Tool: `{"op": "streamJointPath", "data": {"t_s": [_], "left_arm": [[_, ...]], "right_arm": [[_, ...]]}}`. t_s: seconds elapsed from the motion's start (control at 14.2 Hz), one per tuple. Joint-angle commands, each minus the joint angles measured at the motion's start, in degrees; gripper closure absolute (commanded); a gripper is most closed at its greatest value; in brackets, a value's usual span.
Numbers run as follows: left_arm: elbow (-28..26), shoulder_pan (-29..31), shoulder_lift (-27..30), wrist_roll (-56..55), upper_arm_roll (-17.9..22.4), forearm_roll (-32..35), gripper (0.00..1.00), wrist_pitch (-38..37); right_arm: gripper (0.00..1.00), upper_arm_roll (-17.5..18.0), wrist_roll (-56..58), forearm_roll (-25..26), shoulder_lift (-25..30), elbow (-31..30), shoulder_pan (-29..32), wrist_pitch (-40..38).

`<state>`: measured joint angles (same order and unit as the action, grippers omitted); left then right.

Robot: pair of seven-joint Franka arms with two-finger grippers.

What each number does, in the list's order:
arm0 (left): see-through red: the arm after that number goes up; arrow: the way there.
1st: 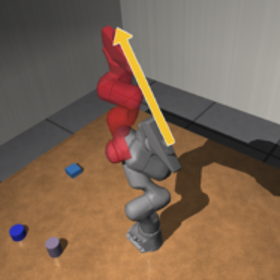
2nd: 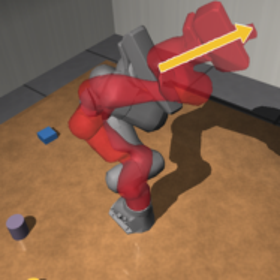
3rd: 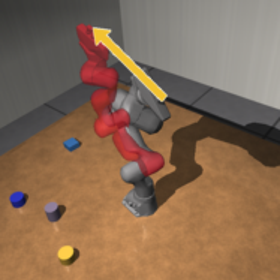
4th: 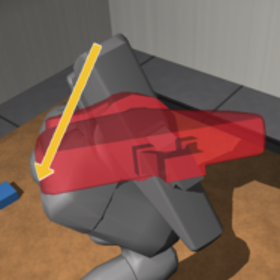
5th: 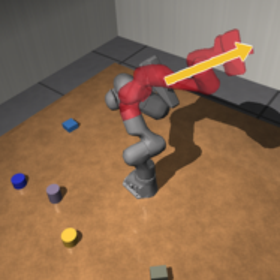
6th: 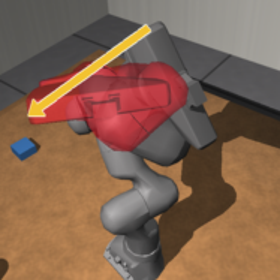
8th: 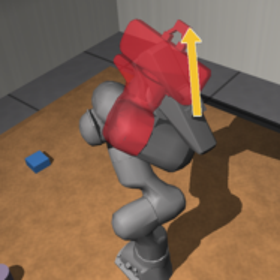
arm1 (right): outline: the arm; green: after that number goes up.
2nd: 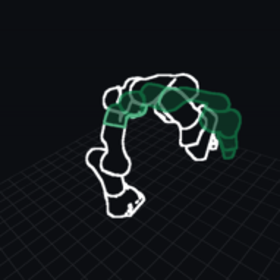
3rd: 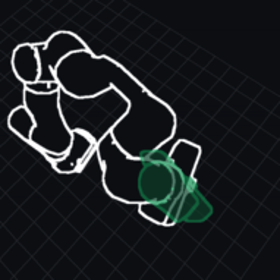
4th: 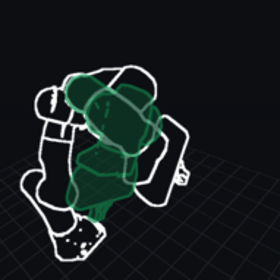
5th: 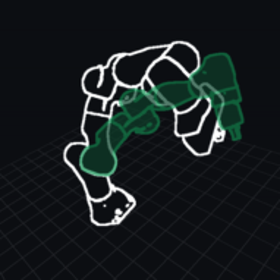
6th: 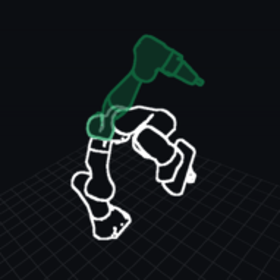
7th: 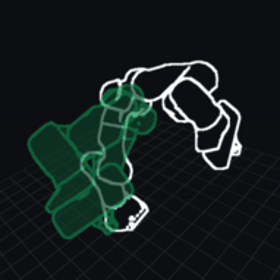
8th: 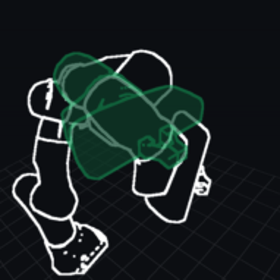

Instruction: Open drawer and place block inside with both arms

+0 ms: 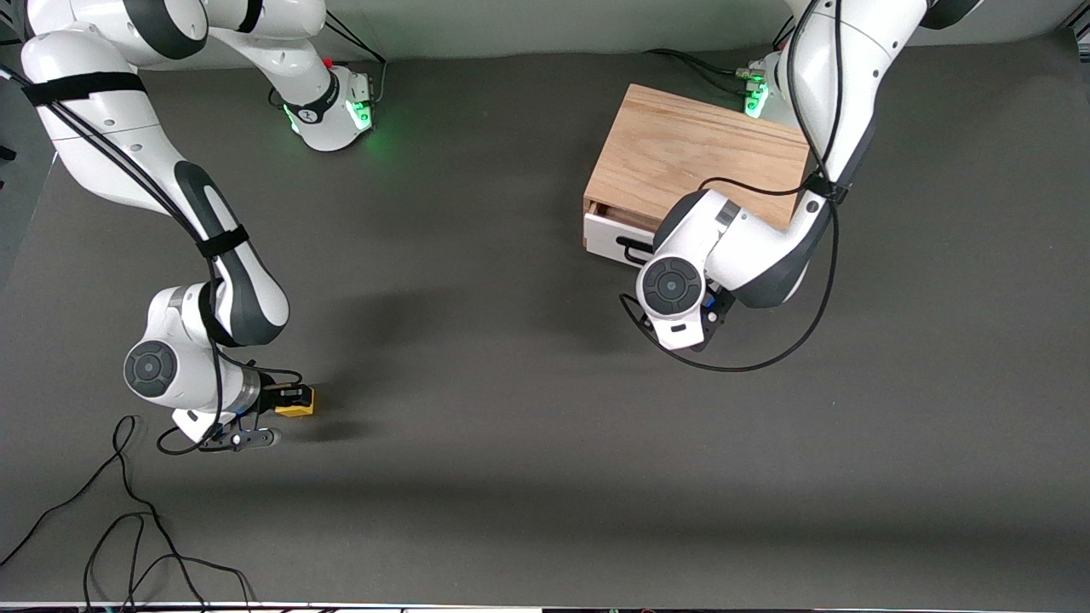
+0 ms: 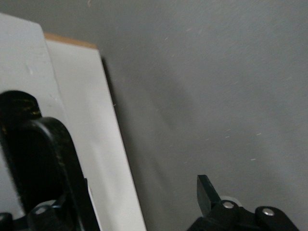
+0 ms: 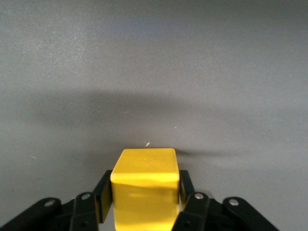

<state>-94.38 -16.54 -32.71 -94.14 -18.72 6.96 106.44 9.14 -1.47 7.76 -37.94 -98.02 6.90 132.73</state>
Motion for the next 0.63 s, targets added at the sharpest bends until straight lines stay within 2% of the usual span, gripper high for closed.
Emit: {"op": "streamJointPath", "data": {"t_s": [0.0, 0.21, 0.42, 0.56], "left_arm": [[6.48, 0.10, -2.36, 0.45, 1.40, 2.71, 0.01, 0.96], [9.03, 0.10, -3.15, 0.98, 1.84, 2.71, 0.01, 1.74], [9.04, 0.10, -3.68, 0.98, 1.84, 2.62, 0.01, 4.82], [9.30, 0.10, -3.94, 0.98, 1.84, 2.53, 0.01, 6.14]], "right_arm": [[0.39, 0.00, -0.55, 1.03, -0.12, 0.99, -0.13, 0.25], [0.39, 0.00, -0.55, 0.95, -0.21, 1.61, -0.13, 0.17], [0.41, 0.00, -0.46, 1.03, 0.05, 2.66, -0.13, -0.01], [0.59, 0.00, -0.37, 1.03, 0.14, 4.32, -0.22, -2.19]]}}
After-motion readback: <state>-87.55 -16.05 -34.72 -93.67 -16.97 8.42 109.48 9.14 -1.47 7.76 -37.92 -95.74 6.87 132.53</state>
